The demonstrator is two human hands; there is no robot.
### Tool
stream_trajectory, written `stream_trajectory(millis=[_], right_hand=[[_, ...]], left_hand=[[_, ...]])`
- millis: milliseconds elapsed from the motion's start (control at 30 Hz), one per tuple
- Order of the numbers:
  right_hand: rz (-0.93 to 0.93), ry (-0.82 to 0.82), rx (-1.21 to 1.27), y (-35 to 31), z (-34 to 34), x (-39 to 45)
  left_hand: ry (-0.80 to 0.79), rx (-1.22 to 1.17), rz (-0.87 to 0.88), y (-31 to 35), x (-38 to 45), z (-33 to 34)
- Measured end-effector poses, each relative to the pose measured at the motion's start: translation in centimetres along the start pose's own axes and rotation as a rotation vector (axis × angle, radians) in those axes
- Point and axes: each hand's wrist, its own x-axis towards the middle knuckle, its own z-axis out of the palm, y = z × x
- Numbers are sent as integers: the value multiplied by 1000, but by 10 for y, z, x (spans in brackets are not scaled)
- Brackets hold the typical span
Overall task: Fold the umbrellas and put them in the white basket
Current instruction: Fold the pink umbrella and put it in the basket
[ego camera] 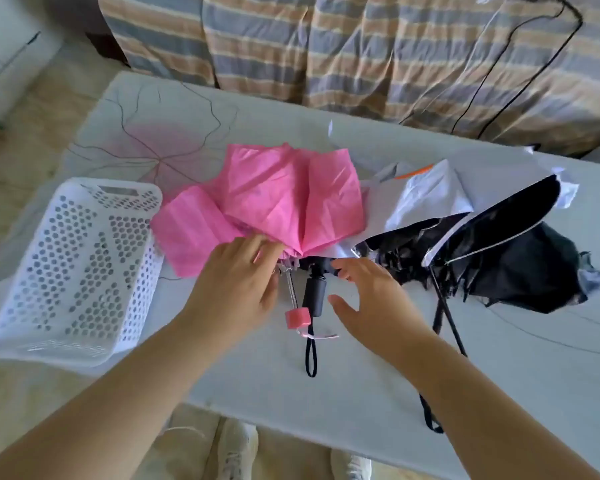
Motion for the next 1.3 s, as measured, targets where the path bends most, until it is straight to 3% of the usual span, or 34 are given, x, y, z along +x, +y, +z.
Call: stream_trajectory(millis=[267, 433, 733, 933, 1100, 1200, 1300], right_hand=[[-198, 240, -25, 23, 80, 61], [-318, 368, -105, 33, 100, 88], [-237, 234, -195, 13, 113, 71], [-17, 138, -234, 2, 130, 71], [62, 176, -26, -6, 130, 64], [15, 222, 267, -7, 123, 47], [-88, 300, 388, -10, 115, 19]], left_hand=[[340, 86, -15, -35, 7, 93], [387, 161, -30, -51, 17, 128], [344, 154, 7, -56, 5, 145], [254, 148, -36, -56, -1, 144], [204, 105, -95, -46, -16, 129], [231, 9, -147, -35, -31, 115], [306, -101, -155, -16, -43, 96]])
